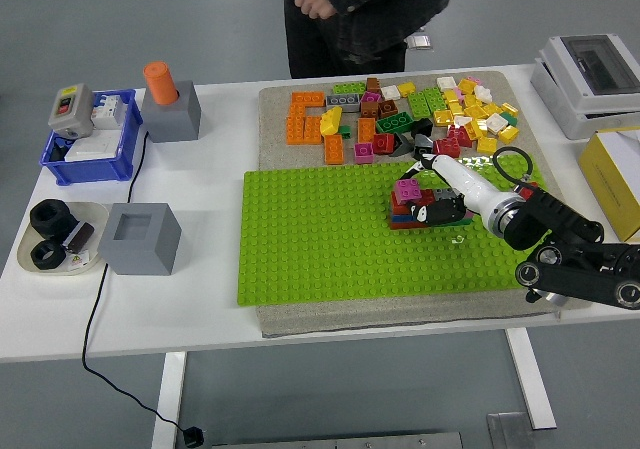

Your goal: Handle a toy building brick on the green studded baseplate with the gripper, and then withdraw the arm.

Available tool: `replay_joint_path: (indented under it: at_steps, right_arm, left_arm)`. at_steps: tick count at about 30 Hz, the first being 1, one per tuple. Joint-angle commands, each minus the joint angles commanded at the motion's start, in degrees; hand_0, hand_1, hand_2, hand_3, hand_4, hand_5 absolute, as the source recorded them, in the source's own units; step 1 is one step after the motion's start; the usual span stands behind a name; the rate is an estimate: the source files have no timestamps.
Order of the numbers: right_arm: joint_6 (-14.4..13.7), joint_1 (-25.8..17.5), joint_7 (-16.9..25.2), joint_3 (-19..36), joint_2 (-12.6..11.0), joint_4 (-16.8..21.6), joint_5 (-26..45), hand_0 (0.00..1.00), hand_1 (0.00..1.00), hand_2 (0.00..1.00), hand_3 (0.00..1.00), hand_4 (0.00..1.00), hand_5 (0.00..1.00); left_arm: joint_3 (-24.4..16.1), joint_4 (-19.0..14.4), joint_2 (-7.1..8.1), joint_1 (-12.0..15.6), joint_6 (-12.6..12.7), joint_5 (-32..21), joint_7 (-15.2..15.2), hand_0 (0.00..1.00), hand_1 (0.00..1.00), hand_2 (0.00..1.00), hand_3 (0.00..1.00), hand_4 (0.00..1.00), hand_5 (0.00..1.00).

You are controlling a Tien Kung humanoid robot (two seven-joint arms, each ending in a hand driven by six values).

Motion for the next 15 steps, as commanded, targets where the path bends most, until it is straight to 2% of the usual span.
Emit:
replay_joint_path:
  at_steps: [15]
  right_arm:
    - [-0.01,0.04,0.58,-0.39,0.33,-1.05,1.64,0.958,0.998,0.971,0.572,0.518,0.035]
  left_arm:
    - [-0.12,0.01,0.02,-0.09,0.00,0.10,-0.05,0.810,0.805,0.791,0.751,0.858,0.553]
